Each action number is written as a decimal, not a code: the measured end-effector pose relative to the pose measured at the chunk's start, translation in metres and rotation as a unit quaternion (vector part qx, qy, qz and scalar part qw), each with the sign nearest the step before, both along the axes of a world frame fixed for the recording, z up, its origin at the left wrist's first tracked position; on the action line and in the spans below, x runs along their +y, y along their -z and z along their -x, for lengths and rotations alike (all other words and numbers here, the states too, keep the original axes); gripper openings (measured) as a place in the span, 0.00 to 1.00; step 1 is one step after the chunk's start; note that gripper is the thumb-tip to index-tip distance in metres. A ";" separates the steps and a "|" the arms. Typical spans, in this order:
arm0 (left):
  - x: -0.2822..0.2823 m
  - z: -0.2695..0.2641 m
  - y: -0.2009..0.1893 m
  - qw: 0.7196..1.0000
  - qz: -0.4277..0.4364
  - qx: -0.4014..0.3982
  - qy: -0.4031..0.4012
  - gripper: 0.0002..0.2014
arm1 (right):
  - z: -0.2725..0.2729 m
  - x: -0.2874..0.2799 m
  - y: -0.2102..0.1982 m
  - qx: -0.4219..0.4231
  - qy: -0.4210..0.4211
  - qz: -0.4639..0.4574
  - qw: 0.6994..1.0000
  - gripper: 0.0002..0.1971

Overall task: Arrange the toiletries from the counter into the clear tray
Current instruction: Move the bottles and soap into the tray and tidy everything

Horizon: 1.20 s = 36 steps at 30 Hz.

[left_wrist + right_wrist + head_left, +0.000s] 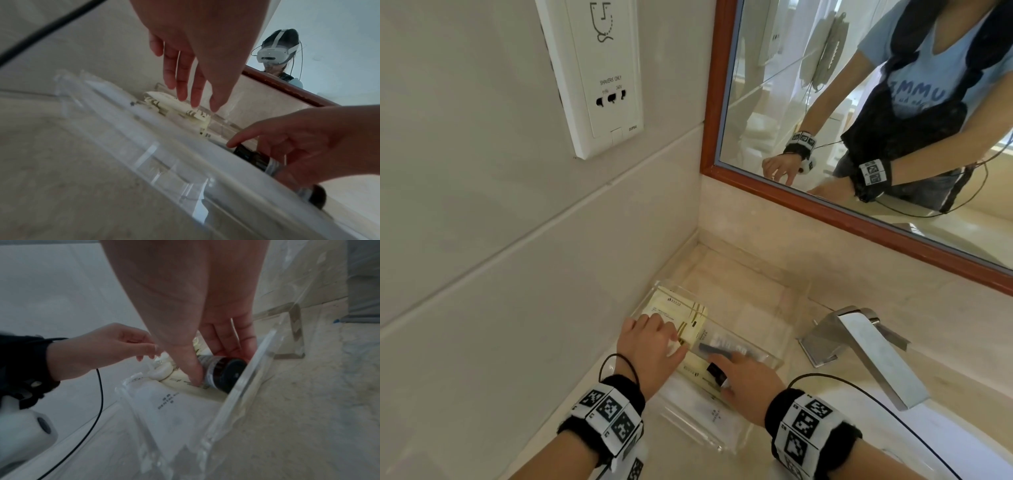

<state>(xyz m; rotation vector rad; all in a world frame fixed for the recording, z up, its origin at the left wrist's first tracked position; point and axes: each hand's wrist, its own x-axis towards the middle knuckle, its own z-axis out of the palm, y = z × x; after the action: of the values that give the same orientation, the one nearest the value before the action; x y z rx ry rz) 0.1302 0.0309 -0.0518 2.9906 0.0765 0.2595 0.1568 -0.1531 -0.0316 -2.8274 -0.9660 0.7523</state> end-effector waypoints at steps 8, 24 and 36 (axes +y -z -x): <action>-0.007 0.009 -0.028 0.999 0.013 -0.036 -0.018 0.15 | 0.006 0.000 -0.004 0.001 0.014 0.028 1.000 0.30; -0.130 0.007 -0.101 0.993 0.060 -0.025 0.100 0.14 | 0.026 -0.115 -0.085 -0.099 0.113 -0.037 0.988 0.22; -0.348 -0.008 -0.128 0.953 0.107 -0.023 0.283 0.17 | 0.075 -0.322 -0.127 -0.197 0.295 -0.016 0.935 0.22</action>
<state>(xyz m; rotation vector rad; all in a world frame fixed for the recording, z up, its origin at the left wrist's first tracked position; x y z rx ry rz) 0.1382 -0.3166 0.0765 2.6430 -0.6977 0.2308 0.0815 -0.4752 0.0953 -3.0322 -0.0967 0.1021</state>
